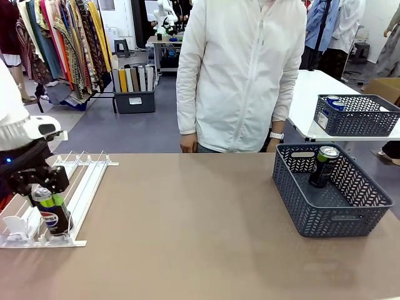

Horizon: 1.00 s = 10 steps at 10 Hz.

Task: Retrieve and store the cans from the dispenser.
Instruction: Pick up one can from the Automatic Can Dispenser and place it in the middle of the table.

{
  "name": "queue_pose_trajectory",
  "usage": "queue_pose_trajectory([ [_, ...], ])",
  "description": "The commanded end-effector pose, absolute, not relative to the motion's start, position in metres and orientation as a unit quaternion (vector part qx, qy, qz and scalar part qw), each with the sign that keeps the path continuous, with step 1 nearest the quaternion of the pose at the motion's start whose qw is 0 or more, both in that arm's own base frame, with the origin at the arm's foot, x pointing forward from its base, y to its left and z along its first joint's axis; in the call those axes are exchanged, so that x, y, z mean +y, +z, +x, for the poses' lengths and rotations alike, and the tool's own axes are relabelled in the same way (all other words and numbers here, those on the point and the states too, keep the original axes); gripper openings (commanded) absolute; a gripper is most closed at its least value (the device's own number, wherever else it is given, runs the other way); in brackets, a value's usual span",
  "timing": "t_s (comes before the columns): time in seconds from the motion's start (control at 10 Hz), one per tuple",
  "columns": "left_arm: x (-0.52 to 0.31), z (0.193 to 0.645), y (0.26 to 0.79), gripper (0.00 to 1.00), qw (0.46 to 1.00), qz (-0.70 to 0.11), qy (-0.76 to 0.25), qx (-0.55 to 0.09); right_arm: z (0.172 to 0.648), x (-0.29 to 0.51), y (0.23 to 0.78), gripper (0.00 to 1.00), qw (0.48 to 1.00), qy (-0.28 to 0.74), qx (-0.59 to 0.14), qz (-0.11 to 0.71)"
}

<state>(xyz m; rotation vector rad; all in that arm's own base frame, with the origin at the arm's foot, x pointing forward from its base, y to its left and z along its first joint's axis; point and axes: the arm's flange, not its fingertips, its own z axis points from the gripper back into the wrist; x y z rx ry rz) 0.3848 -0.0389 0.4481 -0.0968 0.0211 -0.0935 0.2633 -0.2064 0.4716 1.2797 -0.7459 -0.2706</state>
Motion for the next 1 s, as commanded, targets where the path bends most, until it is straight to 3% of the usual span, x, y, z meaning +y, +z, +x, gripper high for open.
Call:
queue_pose_trajectory([
  [0.0,-0.035,0.373,0.507,0.0,0.996,-0.045,-0.073,-0.031,0.266,-0.205,0.475,1.0,0.719,-0.122,-0.349,0.588],
  [0.4,-0.024,0.347,0.582,0.0,0.991,-0.049,-0.044,-0.117,0.266,-0.205,0.475,1.0,0.719,-0.122,-0.349,0.588],
  [0.9,-0.026,0.344,0.59,0.0,0.991,-0.05,-0.05,-0.117,0.266,-0.205,0.475,1.0,0.719,-0.122,-0.349,0.588],
])
